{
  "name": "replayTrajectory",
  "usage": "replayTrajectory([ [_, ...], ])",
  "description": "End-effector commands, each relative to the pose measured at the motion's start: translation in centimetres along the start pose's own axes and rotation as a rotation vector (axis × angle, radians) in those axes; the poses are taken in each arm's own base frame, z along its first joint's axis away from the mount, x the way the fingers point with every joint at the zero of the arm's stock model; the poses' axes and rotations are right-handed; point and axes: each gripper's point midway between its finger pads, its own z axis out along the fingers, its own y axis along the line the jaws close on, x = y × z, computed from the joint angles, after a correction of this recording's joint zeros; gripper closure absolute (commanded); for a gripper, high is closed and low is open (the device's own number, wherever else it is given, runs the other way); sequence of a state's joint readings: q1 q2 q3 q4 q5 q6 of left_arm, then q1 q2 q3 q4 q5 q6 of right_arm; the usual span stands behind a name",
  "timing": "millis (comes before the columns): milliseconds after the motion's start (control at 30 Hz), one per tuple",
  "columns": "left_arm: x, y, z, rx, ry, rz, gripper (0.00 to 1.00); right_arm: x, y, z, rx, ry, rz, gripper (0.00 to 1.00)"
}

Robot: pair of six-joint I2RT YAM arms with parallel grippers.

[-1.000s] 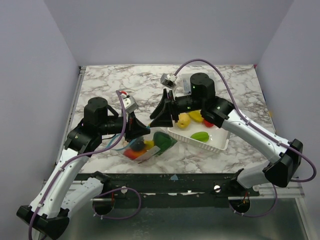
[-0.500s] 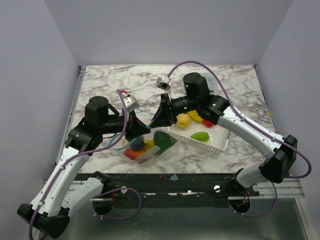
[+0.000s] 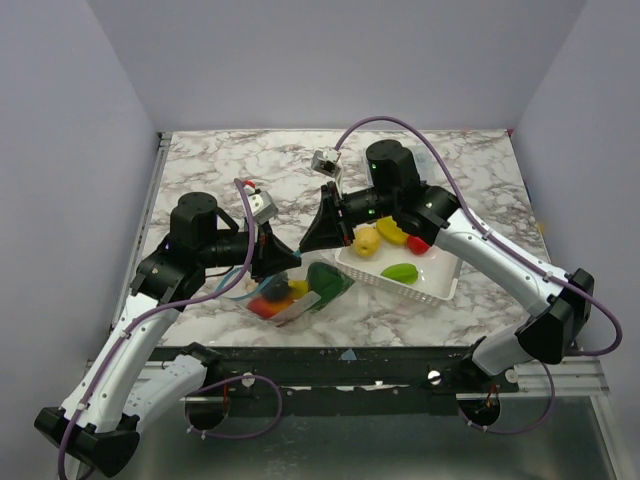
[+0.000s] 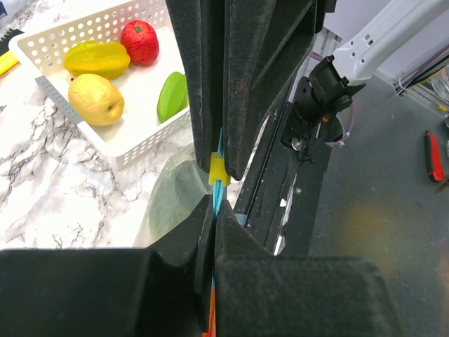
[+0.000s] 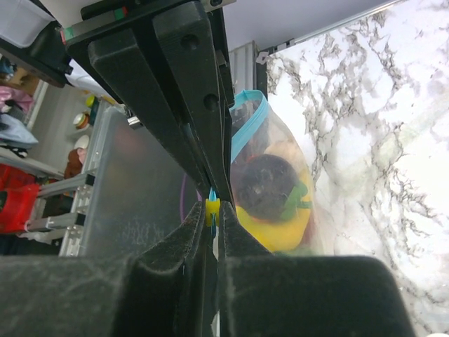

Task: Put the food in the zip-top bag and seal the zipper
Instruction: Zip the zipper food storage bag at the center of the board.

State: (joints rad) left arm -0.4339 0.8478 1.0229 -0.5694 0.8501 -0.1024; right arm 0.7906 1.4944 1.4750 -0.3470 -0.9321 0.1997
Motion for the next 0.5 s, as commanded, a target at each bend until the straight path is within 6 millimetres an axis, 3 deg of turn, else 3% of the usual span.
replayTrajectory([
  [0,-1.4,-0.9,-0.2,0.042,-0.032,0.036,1.00,-0.1,0.4,0.1,-0.030,0.019,0.000,0.96],
  [233,-1.6,-1.0,-0.1,0.049,-0.033,0.031,1.00,0.1,0.4,0.6,-0.015,0.046,-0.022,1.00],
  [467,-1.6,-1.1,0.0,0.062,-0.031,0.027,1.00,1.4,-0.2,2.8,0.044,0.142,-0.029,1.00],
])
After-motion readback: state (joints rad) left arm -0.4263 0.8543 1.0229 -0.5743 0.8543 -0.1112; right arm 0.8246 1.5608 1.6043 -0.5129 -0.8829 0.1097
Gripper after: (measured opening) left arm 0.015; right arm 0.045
